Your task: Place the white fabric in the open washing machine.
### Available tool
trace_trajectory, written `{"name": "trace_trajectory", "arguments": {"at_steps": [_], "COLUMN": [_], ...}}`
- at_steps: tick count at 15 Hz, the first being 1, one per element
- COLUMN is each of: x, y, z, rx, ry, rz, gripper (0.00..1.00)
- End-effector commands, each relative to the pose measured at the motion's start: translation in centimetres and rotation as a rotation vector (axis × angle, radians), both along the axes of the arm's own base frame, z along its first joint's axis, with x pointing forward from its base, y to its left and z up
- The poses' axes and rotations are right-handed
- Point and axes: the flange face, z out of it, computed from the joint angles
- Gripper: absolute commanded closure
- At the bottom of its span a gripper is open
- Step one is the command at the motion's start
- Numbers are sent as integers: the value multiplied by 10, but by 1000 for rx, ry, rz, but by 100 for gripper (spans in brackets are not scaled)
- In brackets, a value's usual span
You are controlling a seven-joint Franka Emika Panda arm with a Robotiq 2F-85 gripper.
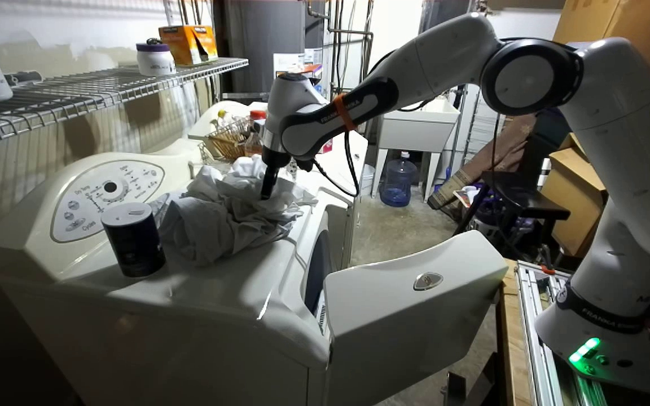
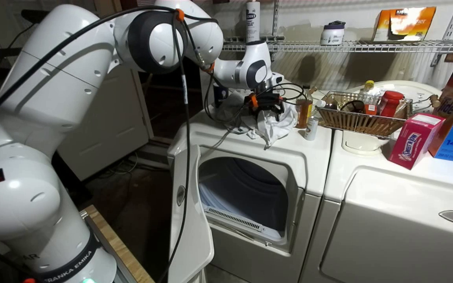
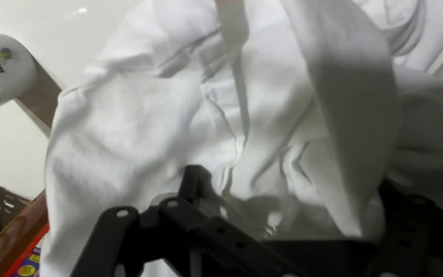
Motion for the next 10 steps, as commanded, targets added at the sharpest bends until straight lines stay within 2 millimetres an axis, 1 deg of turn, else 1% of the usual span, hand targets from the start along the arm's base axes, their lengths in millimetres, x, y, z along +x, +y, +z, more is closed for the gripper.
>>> {"name": "trace_trajectory", "arguments": {"at_steps": [1, 3, 4, 5, 7, 10], "x": [11, 10, 9, 8, 6, -1], "y": [-4, -4, -4, -4, -2, 4], "z": [-13, -18, -20, -21, -18, -9], "rx": [35, 53, 58, 62, 61, 86], "ry": [36, 76, 102, 125, 174, 256], "rz": [54, 59, 57, 50, 36, 21], "gripper": [0, 0, 4, 26, 31, 52]}}
